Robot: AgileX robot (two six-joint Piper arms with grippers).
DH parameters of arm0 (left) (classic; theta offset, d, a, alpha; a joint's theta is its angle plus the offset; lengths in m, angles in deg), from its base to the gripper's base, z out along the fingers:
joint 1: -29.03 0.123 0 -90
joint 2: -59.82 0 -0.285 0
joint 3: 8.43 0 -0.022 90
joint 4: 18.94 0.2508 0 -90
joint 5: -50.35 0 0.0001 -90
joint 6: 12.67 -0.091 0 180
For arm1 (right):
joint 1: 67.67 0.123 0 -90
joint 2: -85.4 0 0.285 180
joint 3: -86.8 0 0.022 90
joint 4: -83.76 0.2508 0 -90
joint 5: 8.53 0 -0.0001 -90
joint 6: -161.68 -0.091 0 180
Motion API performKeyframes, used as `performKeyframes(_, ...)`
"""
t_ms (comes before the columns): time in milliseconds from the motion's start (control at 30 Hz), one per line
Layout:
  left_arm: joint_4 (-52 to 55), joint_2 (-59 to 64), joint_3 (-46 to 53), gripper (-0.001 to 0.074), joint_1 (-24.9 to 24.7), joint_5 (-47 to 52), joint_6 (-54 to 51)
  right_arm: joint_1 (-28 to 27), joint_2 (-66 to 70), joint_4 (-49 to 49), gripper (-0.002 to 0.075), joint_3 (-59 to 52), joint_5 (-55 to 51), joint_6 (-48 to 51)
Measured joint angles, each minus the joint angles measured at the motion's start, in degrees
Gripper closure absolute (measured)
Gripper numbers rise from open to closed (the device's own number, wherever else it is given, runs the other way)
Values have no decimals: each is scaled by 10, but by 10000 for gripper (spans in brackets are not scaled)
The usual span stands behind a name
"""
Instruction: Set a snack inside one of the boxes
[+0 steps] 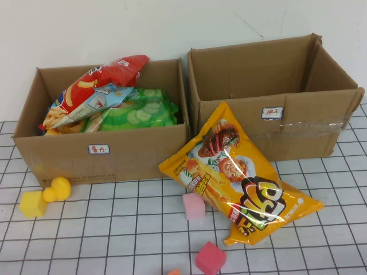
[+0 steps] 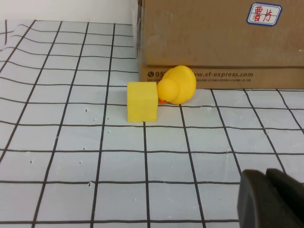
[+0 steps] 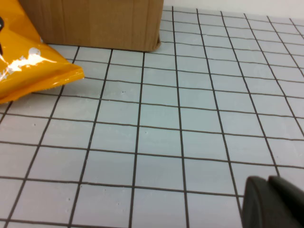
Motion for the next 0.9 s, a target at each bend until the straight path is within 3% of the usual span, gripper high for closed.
performKeyframes(900,0,0,0,736,0,0,-10,0,0,0,727,0,0,0)
